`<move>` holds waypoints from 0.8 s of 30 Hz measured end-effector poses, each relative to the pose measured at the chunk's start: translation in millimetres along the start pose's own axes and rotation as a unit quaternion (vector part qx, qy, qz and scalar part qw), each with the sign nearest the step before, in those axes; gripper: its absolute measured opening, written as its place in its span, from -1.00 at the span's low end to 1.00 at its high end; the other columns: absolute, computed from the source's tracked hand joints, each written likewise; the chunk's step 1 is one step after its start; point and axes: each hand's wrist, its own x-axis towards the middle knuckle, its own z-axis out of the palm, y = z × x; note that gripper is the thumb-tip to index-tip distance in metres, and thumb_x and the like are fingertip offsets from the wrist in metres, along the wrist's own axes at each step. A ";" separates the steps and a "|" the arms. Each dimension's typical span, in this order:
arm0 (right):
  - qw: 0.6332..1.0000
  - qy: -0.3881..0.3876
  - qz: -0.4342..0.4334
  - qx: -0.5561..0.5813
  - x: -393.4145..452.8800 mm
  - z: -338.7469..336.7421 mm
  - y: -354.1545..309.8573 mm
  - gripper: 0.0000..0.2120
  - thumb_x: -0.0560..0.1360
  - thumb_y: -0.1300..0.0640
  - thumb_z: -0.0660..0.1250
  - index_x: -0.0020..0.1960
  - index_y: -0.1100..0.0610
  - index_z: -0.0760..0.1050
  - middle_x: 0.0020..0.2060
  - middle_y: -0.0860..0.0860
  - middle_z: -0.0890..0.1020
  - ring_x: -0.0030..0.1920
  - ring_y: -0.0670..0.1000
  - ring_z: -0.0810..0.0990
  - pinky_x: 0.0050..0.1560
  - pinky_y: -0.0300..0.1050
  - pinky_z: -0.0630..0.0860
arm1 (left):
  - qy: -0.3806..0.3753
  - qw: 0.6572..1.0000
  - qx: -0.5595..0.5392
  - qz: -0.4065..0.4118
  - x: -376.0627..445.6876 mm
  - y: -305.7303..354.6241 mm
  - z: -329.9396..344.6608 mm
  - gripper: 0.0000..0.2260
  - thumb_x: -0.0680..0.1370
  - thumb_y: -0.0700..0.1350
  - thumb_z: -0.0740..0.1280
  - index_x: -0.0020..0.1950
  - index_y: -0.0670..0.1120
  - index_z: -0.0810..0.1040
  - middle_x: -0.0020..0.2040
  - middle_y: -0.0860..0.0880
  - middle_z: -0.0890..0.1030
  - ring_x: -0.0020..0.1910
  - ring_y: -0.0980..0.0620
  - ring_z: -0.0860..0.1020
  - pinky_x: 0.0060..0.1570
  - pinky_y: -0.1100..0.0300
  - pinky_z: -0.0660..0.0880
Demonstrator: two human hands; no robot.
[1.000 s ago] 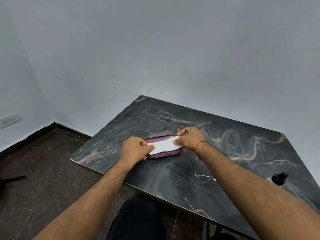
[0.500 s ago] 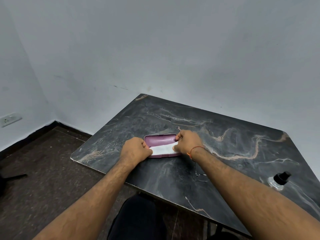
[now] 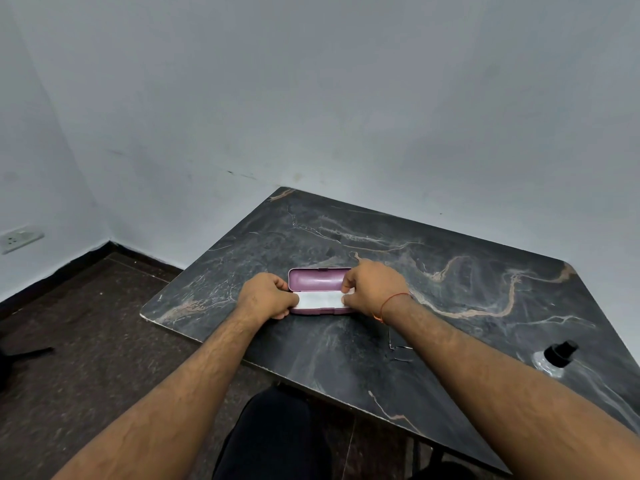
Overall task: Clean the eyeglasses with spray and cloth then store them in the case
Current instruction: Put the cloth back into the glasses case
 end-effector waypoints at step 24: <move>0.995 0.044 -0.063 -0.056 -29.9 -11.4 8.7 -0.76 0.51 -0.04 0.28 0.03 -0.13 0.72 0.30 -0.05 0.62 0.17 0.09 0.64 -0.07 -0.08 0.58 | 0.002 0.998 -0.007 0.060 -10.3 -14.8 0.5 -0.86 0.44 -0.19 0.58 -0.15 0.04 0.71 -0.46 0.09 0.62 -0.36 0.06 0.69 0.08 0.03 0.74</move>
